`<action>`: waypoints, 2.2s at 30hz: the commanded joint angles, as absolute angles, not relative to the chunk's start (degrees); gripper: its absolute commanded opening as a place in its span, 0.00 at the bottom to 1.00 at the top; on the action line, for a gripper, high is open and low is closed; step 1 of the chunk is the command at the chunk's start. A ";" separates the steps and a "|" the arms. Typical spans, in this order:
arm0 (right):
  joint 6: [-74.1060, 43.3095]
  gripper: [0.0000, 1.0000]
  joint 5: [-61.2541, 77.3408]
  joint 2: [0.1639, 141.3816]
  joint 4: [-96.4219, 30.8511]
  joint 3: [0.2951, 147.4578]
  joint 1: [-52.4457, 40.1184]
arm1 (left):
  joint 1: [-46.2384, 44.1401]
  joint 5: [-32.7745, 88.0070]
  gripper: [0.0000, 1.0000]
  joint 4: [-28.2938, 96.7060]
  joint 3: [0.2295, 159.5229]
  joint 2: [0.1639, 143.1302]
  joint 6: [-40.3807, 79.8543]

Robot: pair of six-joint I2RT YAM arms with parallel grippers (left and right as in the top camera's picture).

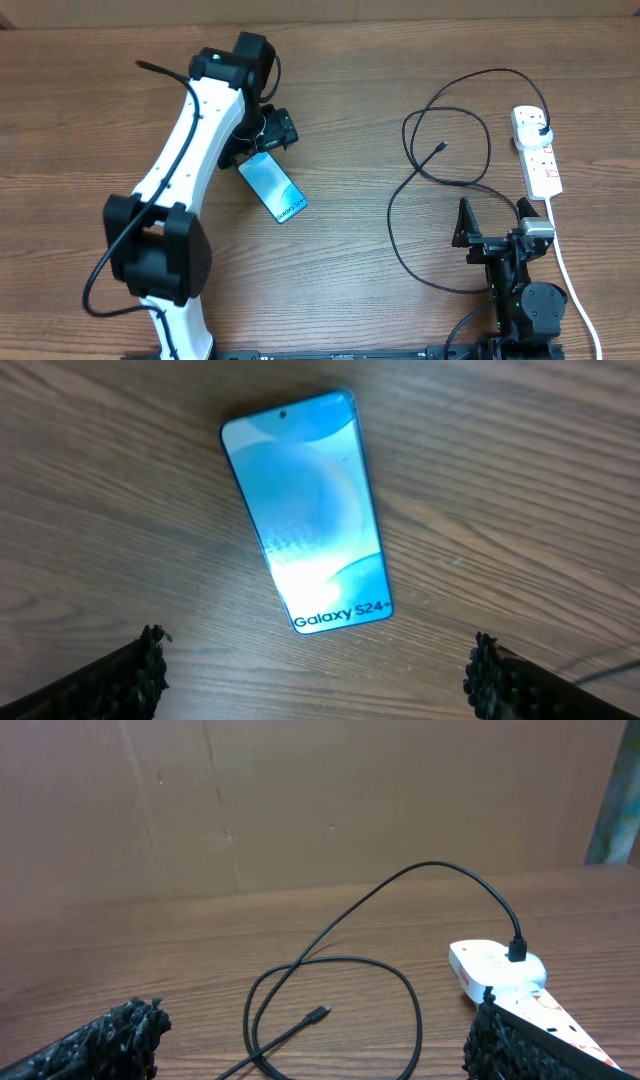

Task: Plug charger to phone and switch on socket
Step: 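Move left gripper over the smartphone and lower onto it, then close left gripper on the smartphone's long edges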

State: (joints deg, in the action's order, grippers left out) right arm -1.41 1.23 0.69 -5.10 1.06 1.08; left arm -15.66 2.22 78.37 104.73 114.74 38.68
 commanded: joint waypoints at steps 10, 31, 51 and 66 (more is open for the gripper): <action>-1.02 1.00 1.13 0.19 -4.71 0.45 1.23 | -15.77 4.43 1.00 78.63 103.04 121.60 42.87; -1.02 1.00 1.13 0.19 -4.69 0.45 1.23 | -15.73 7.14 1.00 63.57 86.65 121.60 39.88; -1.02 1.00 1.13 0.19 -4.71 0.45 1.23 | -15.77 7.20 1.00 60.97 86.67 121.60 46.50; -1.02 1.00 1.13 0.19 -4.71 0.45 1.23 | -15.79 7.07 1.00 59.88 86.65 121.60 48.12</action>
State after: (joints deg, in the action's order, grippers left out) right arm -1.41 1.21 0.69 -5.10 1.06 1.10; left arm -15.66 6.90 59.94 87.24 121.43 45.54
